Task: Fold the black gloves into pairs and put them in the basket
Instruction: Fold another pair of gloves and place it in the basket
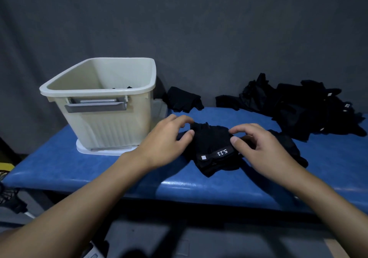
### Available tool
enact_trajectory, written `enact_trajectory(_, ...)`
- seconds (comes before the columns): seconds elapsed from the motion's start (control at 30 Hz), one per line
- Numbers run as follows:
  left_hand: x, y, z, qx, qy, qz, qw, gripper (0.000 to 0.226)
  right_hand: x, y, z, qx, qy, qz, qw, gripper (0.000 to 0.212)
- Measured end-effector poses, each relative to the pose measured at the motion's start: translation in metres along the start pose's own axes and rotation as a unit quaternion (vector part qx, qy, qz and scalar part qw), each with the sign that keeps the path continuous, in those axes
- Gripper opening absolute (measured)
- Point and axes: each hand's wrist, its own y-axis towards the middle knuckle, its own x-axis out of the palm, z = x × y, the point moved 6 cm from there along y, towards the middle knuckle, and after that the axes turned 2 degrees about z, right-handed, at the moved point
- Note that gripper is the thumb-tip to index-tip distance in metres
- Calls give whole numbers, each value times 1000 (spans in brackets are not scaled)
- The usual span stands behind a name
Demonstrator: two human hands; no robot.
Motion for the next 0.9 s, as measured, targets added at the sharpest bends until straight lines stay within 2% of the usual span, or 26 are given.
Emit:
enact_trajectory(0.2,16,11,-7,-22,8,-40,999,34,0,18,-1,24,-31,-7,999,15)
enact_trajectory(0.37,19,13,-6,-19,15,-42,999,34,11,25,6,49,-21,-58,997,39)
enact_trajectory(0.57,16,12,-7,-23,-28,-24,999,37,16,29,13,36,-62,-53,996,56)
enact_trajectory(0.63,13,12,-4,-18,-35,-6,999,36,14,28,12,28,-62,-42,997,54)
enact_trajectory(0.77,2,11,1,-10,-59,46,997,31,7,27,1,-4,-49,-1,999,34)
enact_trajectory(0.83,-1,10,3,-16,-77,57,995,31,8,27,-4,-14,-13,-5,1000,24)
enact_trajectory(0.9,-1,8,3,-27,-87,54,994,32,11,26,-4,-13,-6,-21,1000,24)
